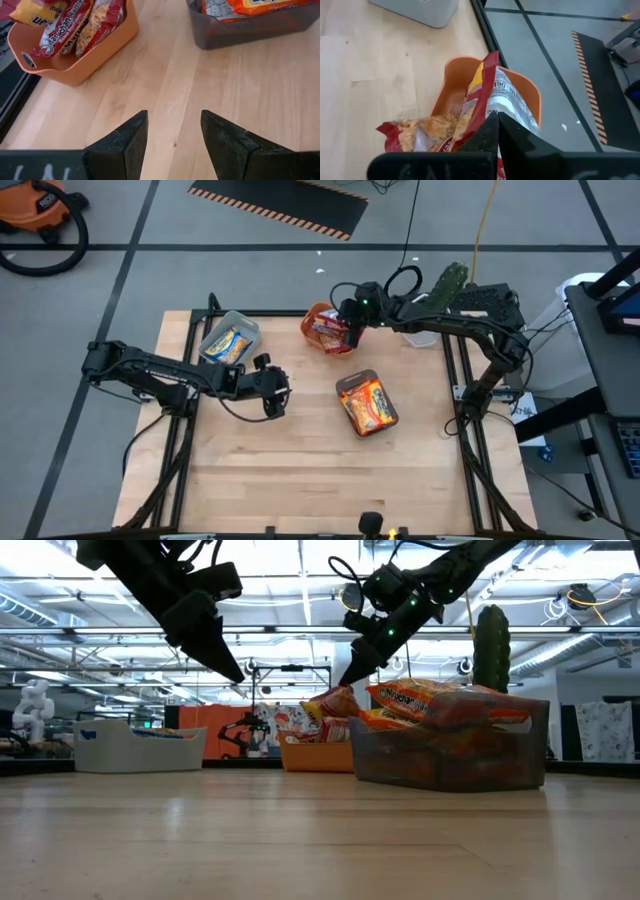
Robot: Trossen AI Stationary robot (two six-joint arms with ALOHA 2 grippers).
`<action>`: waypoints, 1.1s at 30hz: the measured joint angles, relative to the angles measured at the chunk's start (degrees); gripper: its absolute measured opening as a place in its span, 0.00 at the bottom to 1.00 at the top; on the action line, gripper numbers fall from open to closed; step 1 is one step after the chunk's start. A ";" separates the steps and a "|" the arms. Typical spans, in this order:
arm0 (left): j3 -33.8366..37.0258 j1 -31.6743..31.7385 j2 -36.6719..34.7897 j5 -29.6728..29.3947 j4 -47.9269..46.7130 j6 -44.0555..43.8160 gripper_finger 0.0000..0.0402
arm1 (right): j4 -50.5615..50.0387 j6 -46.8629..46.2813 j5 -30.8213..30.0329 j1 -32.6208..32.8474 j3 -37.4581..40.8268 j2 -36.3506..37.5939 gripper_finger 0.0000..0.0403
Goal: Sort Maruchan noodles
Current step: Put the red noodle pack into the orange bin
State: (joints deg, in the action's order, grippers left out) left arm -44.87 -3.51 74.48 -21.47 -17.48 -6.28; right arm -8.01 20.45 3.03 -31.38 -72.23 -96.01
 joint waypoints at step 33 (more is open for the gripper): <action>0.01 0.04 0.02 -0.02 0.53 1.51 0.48 | 10.78 -4.46 5.33 -1.15 -0.02 -9.32 0.00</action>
State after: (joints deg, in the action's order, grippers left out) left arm -44.86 -3.46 74.50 -21.50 -16.95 -4.78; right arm 2.77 15.99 8.35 -32.52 -72.25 -105.34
